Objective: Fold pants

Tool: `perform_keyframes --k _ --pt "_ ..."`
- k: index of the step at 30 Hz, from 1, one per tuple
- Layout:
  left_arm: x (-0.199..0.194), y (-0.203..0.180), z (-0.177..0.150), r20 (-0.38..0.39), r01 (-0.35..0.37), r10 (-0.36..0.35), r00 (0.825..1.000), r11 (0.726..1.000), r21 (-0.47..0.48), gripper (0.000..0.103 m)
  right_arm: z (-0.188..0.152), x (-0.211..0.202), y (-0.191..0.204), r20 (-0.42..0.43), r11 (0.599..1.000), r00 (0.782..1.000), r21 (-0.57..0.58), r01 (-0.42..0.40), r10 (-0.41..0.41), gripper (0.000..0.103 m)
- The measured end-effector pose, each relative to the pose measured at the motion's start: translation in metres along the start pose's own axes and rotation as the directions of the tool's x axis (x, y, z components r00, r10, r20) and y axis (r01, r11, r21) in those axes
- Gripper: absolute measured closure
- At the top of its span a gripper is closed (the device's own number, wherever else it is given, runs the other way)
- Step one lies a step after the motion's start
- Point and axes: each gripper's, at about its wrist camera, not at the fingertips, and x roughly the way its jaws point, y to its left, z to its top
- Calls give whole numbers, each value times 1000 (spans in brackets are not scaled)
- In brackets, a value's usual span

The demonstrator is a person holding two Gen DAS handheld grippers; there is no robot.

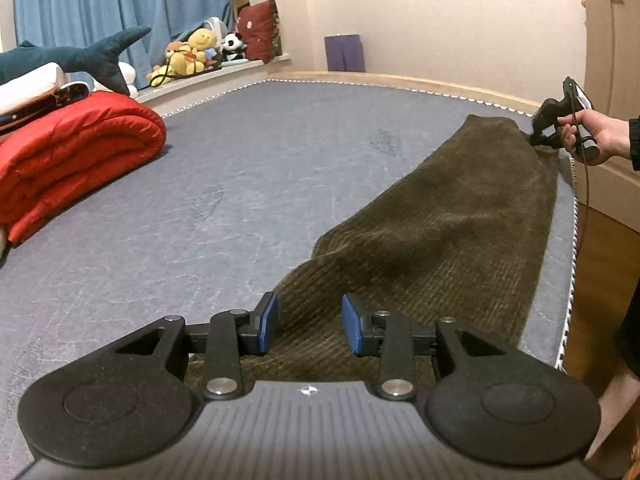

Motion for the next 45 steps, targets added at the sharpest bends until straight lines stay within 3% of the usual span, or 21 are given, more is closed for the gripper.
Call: perform_keyframes --k 1,4,7,8,10,11,12,14,17,19,23,27,30,33,34,35,36,38,41,42,45 --pt "0 1 1 2 -4 4 1000 1000 -4 64 -1 2 4 4 1000 1000 -3 -2 2 103" --pt "2 3 4 8 -6 6 1000 1000 -14 64 -8 2 26 51 999 999 -52 2 1 103" --pt "7 1 5 6 -7 7 1000 1000 -6 64 -15 -6 57 105 980 989 -182 -83 103 103" --pt "7 1 5 6 -6 6 1000 1000 -3 64 -18 -13 74 104 945 973 -281 -169 205 103" --pt "8 -1 5 6 -10 10 1000 1000 4 64 -24 -26 103 31 826 922 -458 -329 385 103" --pt "8 -1 5 8 -15 15 1000 1000 7 64 -28 -35 111 54 794 917 -522 -311 395 98" --pt "7 -1 5 11 -17 17 1000 1000 6 64 -28 -41 113 119 806 924 -537 -248 364 92" --pt "6 0 6 16 -18 18 1000 1000 1 64 -15 -43 95 217 901 940 -404 -159 263 60" --pt "6 0 6 20 -24 24 1000 1000 8 64 9 -34 52 219 989 972 -134 -59 88 60" --pt "8 -1 7 17 -26 26 1000 1000 16 64 15 -28 24 176 1000 984 3 14 -15 60" --pt "12 -4 6 4 -31 30 1000 999 38 64 14 -15 -13 100 984 991 157 78 -95 61" --pt "14 -6 8 6 -25 25 1000 999 39 64 10 -1 -6 72 998 997 58 23 -27 69" --pt "14 -8 8 5 -22 21 1000 999 47 64 4 10 6 10 999 999 2 -37 37 68" --pt "14 -8 6 -3 -27 27 1000 998 58 64 -3 15 19 3 999 1000 -39 -18 18 66" --pt "15 -8 5 -6 -29 29 1000 998 59 64 -4 16 24 10 998 1000 -62 -7 8 70" --pt "15 -8 5 -8 -29 30 1000 998 59 64 -5 16 30 18 996 1000 -84 -19 20 93" --pt "15 -8 5 -9 -30 30 1000 998 58 64 -8 14 39 27 993 999 -110 -40 43 95" --pt "15 -8 5 -8 -31 31 999 998 55 64 -14 8 67 35 953 986 -263 -149 164 95" --pt "15 -7 6 -7 -31 31 999 998 54 64 -24 -11 97 -19 837 927 -424 -346 374 93" --pt "16 -8 6 -7 -30 30 1000 998 55 64 -22 -15 96 -1 847 924 -400 -350 382 93" --pt "17 -9 6 -9 -24 25 1000 998 62 64 -4 -15 67 102 944 952 -196 -264 287 87"
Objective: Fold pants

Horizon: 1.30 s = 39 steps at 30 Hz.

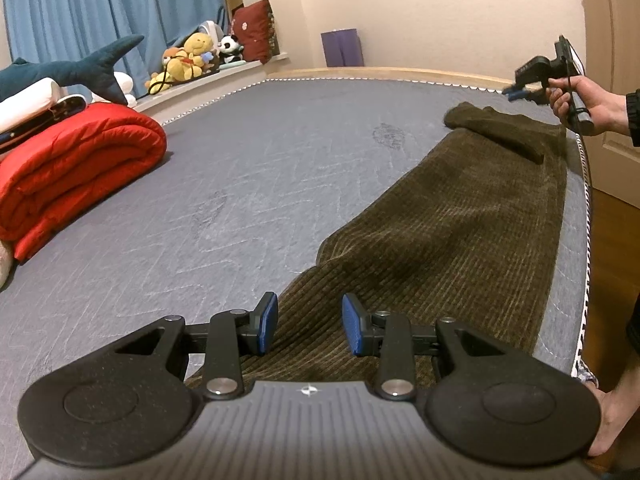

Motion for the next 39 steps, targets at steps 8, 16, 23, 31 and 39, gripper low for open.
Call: perform_keyframes --k 8,16,23,31,39 --pt "4 0 0 -9 -8 9 1000 1000 2 64 -11 10 -8 -90 1000 996 -15 16 -18 69" --pt "7 0 -2 -26 -21 21 999 1000 7 64 -32 46 35 -225 988 974 -153 1 -36 53" --pt "5 2 0 -12 -30 30 999 1000 -1 64 -31 39 47 -207 985 976 -172 30 -66 92" --pt "-1 0 7 32 -3 2 999 1000 5 64 13 -72 7 81 970 967 -14 242 -240 94" --pt "0 7 2 -14 -22 21 1000 999 -37 63 -3 -66 -92 -138 910 927 188 370 -348 81"
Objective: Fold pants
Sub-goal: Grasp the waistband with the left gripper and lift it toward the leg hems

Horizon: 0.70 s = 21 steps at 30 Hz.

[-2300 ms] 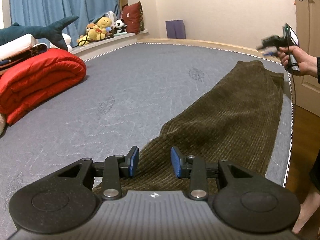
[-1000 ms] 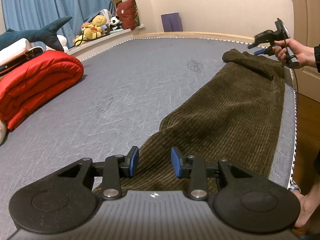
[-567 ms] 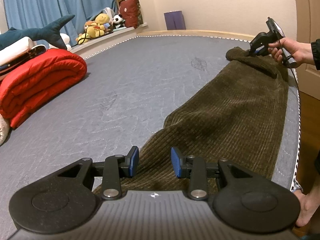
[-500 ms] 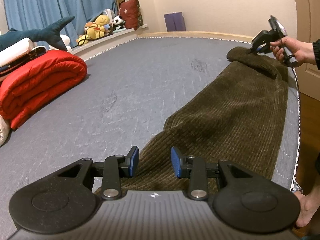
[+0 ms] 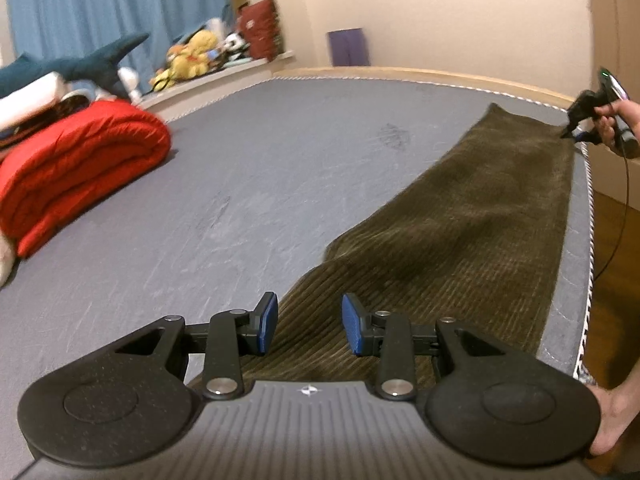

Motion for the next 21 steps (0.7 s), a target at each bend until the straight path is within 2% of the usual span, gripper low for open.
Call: perform_keyframes --k 2,4,6,7,8,10,12,13,14,16,17,19,21 --pt "-3 10 -4 -18 -23 22 1000 998 -52 61 8 0 2 50 1000 998 -8 -30 30 62" --pt "-7 24 -10 -48 -50 44 998 991 -125 59 15 3 2 67 999 997 2 -43 43 58" --pt "-8 42 -19 -97 -80 60 993 972 -220 57 19 8 3 66 999 997 12 -31 30 60" --pt "-9 50 -23 -120 -94 64 991 960 -263 56 20 11 4 62 1000 998 0 -23 23 80" --pt "-11 59 -29 -145 -112 70 987 945 -308 56 19 14 10 63 1000 998 -17 -20 21 95" --pt "-14 76 -40 -195 -156 84 977 909 -387 55 24 6 13 122 999 992 -35 -6 10 96" --pt "-22 94 -51 -231 -197 96 968 862 -468 54 30 -8 16 196 999 980 -38 -33 40 96" --pt "-28 102 -56 -240 -210 97 966 835 -509 49 30 -8 19 208 998 978 -54 -10 21 96" --pt "-34 110 -61 -248 -221 95 964 804 -552 43 29 -4 18 202 998 979 -60 22 -10 96" --pt "-44 121 -71 -265 -237 85 960 751 -616 38 25 7 11 160 996 984 -39 81 -74 95" --pt "-48 125 -77 -276 -238 71 959 730 -640 37 24 12 7 132 993 985 -17 115 -112 91" --pt "-54 129 -88 -304 -242 40 952 707 -664 33 23 10 7 133 992 983 -5 128 -126 89" --pt "-56 128 -98 -335 -247 16 942 708 -661 33 23 0 16 194 988 971 -46 150 -139 80"
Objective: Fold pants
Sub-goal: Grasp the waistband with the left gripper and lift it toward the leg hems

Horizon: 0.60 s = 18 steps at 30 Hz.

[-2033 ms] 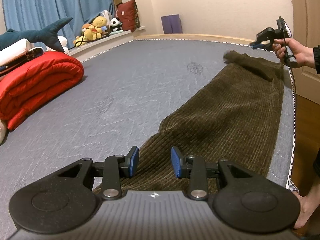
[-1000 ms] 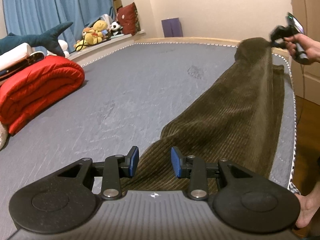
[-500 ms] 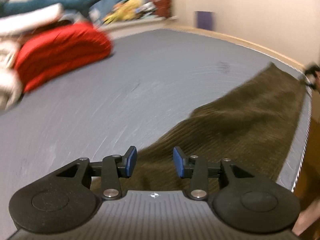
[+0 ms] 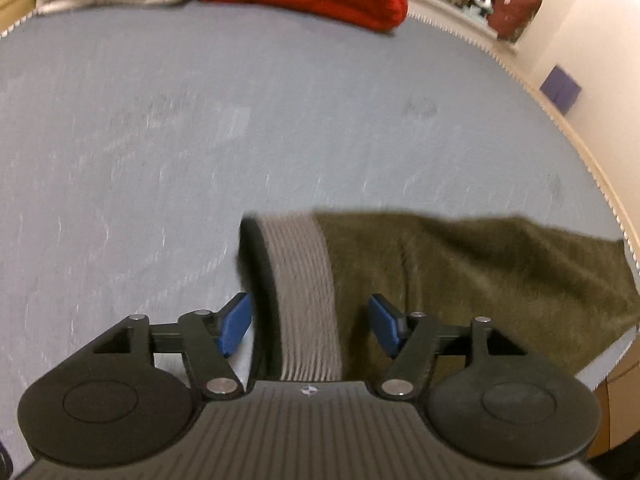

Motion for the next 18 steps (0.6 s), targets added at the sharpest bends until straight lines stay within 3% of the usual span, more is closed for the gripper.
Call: perform_keyframes --k 2,3,5,7,9,11,13,15,17,18 --pt "3 4 -7 -34 -12 12 999 1000 8 35 0 -15 9 85 998 996 -55 27 -22 56" --pt "5 6 -10 -47 1 -1 999 1000 0 43 -1 -19 12 114 997 993 -71 37 -29 55" --pt "-2 6 -12 -38 14 -13 999 1000 20 74 -1 -22 14 124 996 992 -81 33 -23 55" --pt "-32 2 -9 48 35 -38 998 998 59 81 -2 -21 15 109 996 994 -81 36 -27 55" --pt "-63 9 -9 103 89 -87 991 996 -10 81 -5 -21 14 88 997 996 -70 29 -23 55" --pt "-72 9 -16 83 46 -46 996 999 -2 81 -6 -24 14 76 998 997 -58 19 -15 55" --pt "-63 -4 -24 13 -26 25 1000 995 100 79 -8 -27 18 69 997 998 -73 11 -6 55" --pt "-49 -22 -32 -48 -85 100 994 965 247 72 -11 -25 21 61 995 998 -104 11 -4 55" --pt "-51 -35 -31 20 -171 174 985 933 317 65 -16 -22 25 45 992 999 -127 4 2 55" --pt "-58 -39 -29 72 -185 172 983 932 310 65 -17 -21 27 42 991 999 -133 2 3 55"
